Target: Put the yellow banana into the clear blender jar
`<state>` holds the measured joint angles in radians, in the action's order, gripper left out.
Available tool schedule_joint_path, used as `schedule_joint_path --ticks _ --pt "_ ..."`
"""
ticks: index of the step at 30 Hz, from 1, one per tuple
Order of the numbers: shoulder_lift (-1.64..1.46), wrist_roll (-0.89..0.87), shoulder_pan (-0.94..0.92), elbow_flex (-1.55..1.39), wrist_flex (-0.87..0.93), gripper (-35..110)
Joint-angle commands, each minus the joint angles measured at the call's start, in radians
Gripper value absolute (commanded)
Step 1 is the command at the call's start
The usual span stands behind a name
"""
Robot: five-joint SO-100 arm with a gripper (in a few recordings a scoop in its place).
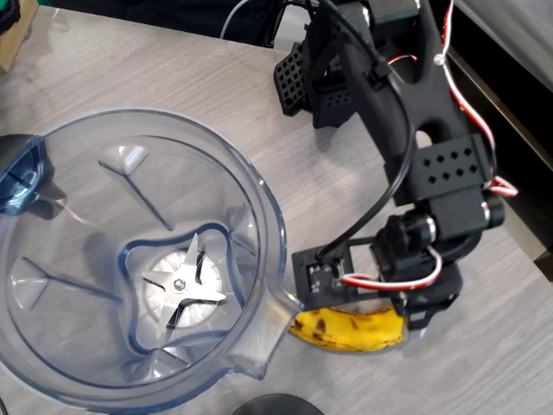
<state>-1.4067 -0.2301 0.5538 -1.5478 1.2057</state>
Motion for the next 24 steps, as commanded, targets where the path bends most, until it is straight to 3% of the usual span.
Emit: schedule_joint_path --ticks 1,16,24 --pt "0.003 0.011 -0.003 0.043 -0.038 26" --pt "0.244 0.012 0.008 0.245 0.035 25" --pt "0.235 0.012 0.018 0.247 0.043 13"
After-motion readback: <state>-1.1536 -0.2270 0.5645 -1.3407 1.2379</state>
